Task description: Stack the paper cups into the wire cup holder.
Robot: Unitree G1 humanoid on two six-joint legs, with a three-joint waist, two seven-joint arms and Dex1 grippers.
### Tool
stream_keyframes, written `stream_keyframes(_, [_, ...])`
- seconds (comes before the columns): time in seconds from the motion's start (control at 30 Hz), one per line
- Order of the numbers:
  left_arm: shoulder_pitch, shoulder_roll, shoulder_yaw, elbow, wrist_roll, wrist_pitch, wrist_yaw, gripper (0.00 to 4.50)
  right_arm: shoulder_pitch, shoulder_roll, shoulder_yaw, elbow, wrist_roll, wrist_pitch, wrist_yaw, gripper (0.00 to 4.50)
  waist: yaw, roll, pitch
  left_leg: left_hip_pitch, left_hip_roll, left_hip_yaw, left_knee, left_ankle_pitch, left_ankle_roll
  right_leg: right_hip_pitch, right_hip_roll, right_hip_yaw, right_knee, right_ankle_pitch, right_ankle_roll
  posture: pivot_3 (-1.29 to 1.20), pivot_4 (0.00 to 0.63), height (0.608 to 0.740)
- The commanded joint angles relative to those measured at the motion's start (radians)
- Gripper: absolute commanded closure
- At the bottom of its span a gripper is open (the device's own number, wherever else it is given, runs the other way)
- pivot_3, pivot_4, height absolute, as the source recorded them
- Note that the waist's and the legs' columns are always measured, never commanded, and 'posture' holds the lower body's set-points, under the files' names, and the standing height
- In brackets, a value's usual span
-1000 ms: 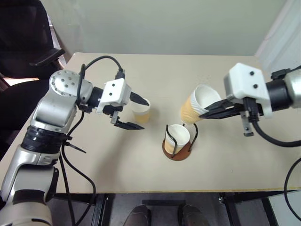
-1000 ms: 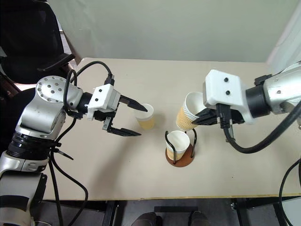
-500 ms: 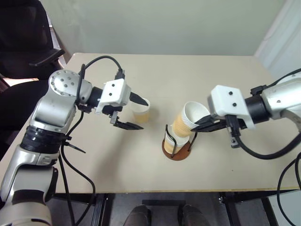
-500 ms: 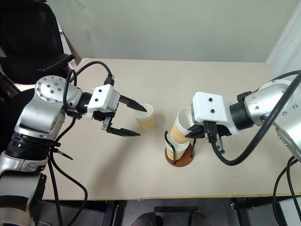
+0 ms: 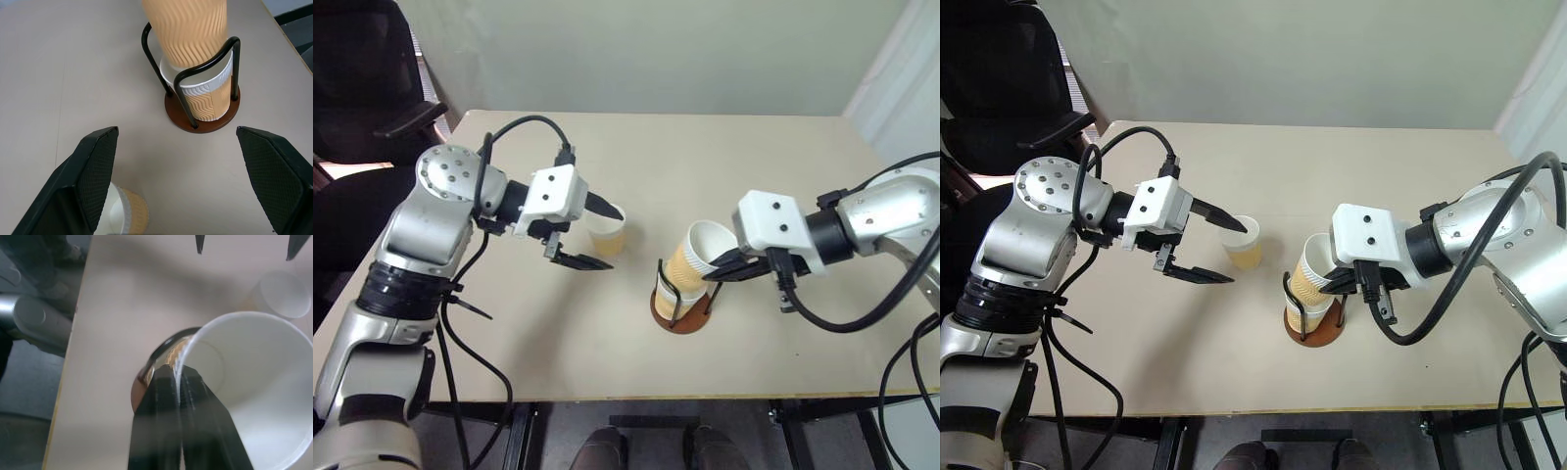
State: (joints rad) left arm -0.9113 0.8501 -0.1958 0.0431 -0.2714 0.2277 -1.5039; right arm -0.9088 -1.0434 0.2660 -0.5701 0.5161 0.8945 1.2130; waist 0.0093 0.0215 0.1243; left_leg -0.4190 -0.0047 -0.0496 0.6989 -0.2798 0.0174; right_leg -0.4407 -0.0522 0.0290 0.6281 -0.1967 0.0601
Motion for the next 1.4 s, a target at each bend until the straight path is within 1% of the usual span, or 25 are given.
stream_keyframes(0.03, [-0.021,0.002,0.016,-0.009,0.008,-0.011,0.002,0.33,-0.008,-0.003,-0.049,0.004,-0.007,-0.001,-0.021,3.0,0.0,0.0,0.0,0.0,0.0,0.0,0.0,0.0,0.0,0.0,0.0,0.0,0.0,0.0,0.0,0.0,0.15,0.74])
stream_keyframes(0.17, [-0.02,0.001,0.013,0.002,0.034,-0.032,0.006,0.33,-0.007,-0.013,-0.049,0.016,-0.034,-0.018,-0.033,1.64,0.0,0.0,0.0,0.0,0.0,0.0,0.0,0.0,0.0,0.0,0.0,0.0,0.0,0.0,0.0,0.0,0.15,0.74])
stream_keyframes(0.3, [-0.023,0.009,0.002,0.023,0.104,-0.109,0.028,0.33,-0.018,-0.02,-0.091,0.048,-0.024,0.004,-0.048,0.28,0.0,0.0,0.0,0.0,0.0,0.0,0.0,0.0,0.0,0.0,0.0,0.0,0.0,0.0,0.0,0.0,0.15,0.74])
stream_keyframes(0.43, [-0.044,0.021,-0.005,0.015,0.166,-0.132,0.055,0.33,-0.034,-0.042,-0.192,0.112,0.014,0.057,-0.061,0.28,0.001,0.0,0.0,0.0,0.0,0.0,0.0,0.0,0.0,0.0,0.0,0.0,0.0,0.0,0.0,0.0,0.15,0.74])
stream_keyframes(0.53, [-0.055,0.025,-0.01,0.0,0.218,-0.151,0.088,0.33,-0.027,-0.066,-0.243,0.124,0.05,0.088,-0.051,0.28,0.001,0.0,0.0,0.0,0.0,0.0,-0.001,0.0,0.0,0.0,0.0,0.0,-0.001,0.0,-0.001,0.0,0.15,0.74])
stream_keyframes(0.67, [-0.057,0.005,-0.022,-0.081,0.276,-0.097,0.155,0.33,-0.001,-0.107,-0.316,0.146,0.123,0.155,-0.033,0.28,0.001,0.0,0.0,0.0,0.0,0.0,-0.002,0.0,0.0,-0.001,0.0,0.0,-0.001,-0.001,-0.001,0.0,0.15,0.74])
stream_keyframes(0.73, [-0.048,0.001,-0.029,-0.1,0.298,-0.084,0.174,0.33,0.002,-0.12,-0.325,0.156,0.138,0.164,-0.031,0.28,0.001,0.0,0.0,-0.001,0.0,0.0,-0.002,0.0,0.0,-0.001,0.0,0.0,-0.001,-0.001,-0.001,0.0,0.15,0.74])
stream_keyframes(0.93, [-0.024,-0.009,-0.094,-0.119,0.434,-0.074,0.256,0.33,-0.022,-0.169,-0.323,0.214,0.164,0.161,0.021,0.28,0.0,0.0,0.0,0.0,0.0,0.0,-0.001,0.0,-0.001,-0.001,0.0,0.0,0.001,-0.001,-0.001,0.0,0.15,0.74])
stream_keyframes(1.13, [-0.057,-0.032,-0.16,-0.032,0.566,-0.113,0.322,0.33,-0.021,-0.224,-0.324,0.22,0.203,0.15,0.105,0.28,0.002,0.0,0.0,0.0,0.0,0.0,-0.002,0.0,-0.001,-0.001,0.0,0.0,0.0,-0.001,-0.001,0.0,0.15,0.74])
stream_keyframes(1.4, [-0.094,-0.081,-0.2,0.111,0.652,-0.189,0.374,0.33,-0.003,-0.248,-0.338,0.213,0.226,0.146,0.109,0.28,0.003,0.0,0.0,0.0,0.0,0.0,-0.002,0.0,-0.001,-0.001,0.0,0.0,0.0,-0.001,-0.001,0.0,0.15,0.74])
